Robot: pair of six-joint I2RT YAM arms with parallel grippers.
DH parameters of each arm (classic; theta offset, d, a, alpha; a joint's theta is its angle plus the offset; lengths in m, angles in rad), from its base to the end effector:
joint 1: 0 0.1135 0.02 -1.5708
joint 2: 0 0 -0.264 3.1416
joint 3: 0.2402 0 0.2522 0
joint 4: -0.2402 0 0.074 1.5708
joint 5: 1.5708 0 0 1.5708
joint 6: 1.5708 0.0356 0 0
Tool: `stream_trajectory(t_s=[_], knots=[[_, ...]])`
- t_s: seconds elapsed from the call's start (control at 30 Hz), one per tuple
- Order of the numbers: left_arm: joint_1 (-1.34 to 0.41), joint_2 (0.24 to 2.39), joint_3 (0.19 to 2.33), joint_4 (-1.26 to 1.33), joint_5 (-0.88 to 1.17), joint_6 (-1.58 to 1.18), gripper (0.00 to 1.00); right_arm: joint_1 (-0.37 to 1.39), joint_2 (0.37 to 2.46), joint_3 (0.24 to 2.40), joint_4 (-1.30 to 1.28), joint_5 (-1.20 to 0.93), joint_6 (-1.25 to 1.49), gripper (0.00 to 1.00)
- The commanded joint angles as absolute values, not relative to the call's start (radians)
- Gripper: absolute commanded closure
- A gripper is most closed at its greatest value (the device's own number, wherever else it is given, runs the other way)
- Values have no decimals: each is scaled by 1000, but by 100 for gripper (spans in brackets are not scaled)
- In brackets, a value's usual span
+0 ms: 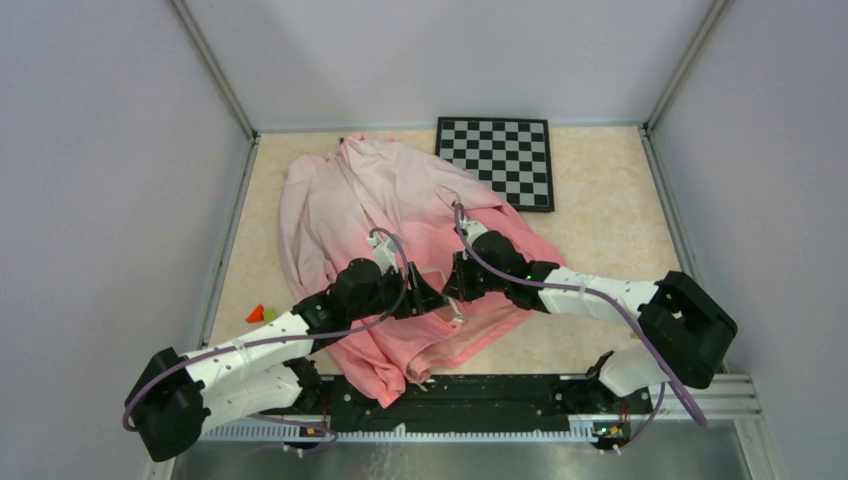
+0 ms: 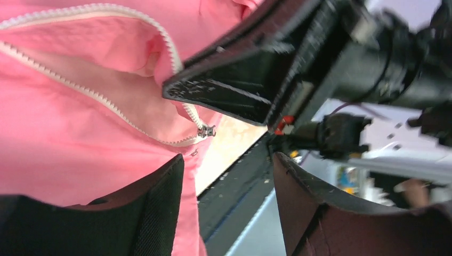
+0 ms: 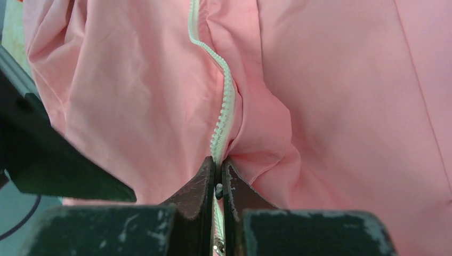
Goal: Zip up the jacket
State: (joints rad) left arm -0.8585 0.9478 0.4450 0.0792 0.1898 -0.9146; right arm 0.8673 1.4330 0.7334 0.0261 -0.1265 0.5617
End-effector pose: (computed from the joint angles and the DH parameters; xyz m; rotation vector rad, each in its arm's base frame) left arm 0.1314 -0.1625 0.2176 0.0750 2.2452 -1.2574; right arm 0.1876 0.2280 0.1950 -0.4375 2.3602 0.8716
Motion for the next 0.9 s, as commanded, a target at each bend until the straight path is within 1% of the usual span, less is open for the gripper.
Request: stream_trajectory(t_s=[0.0, 0.13, 0.23, 0.37, 0.53, 0.6, 0.73, 0.87], knots=[[-771, 970, 431, 159, 303, -1290, 37, 864, 1373, 706, 123, -162, 502, 100], [-712, 1005, 412, 235, 276, -1415, 36, 865, 1359, 673, 152, -182, 484, 100], [-691, 1095, 447, 245, 290, -1451, 34, 864, 1364, 674, 139, -182, 473, 100], [-685, 1206, 460, 316, 333, -1462, 38, 865, 1355, 671, 143, -188, 467, 100], [-674, 1275, 453, 403, 305, -1437, 50, 869, 1353, 677, 142, -193, 464, 100], [-672, 1289, 466, 419, 298, -1408, 51, 873, 1353, 679, 138, -192, 464, 100], [-672, 1314, 490, 424, 299, -1383, 48, 874, 1352, 683, 137, -186, 469, 100], [-661, 1281, 462, 409, 256, -1392, 50, 877, 1354, 688, 130, -185, 474, 100]])
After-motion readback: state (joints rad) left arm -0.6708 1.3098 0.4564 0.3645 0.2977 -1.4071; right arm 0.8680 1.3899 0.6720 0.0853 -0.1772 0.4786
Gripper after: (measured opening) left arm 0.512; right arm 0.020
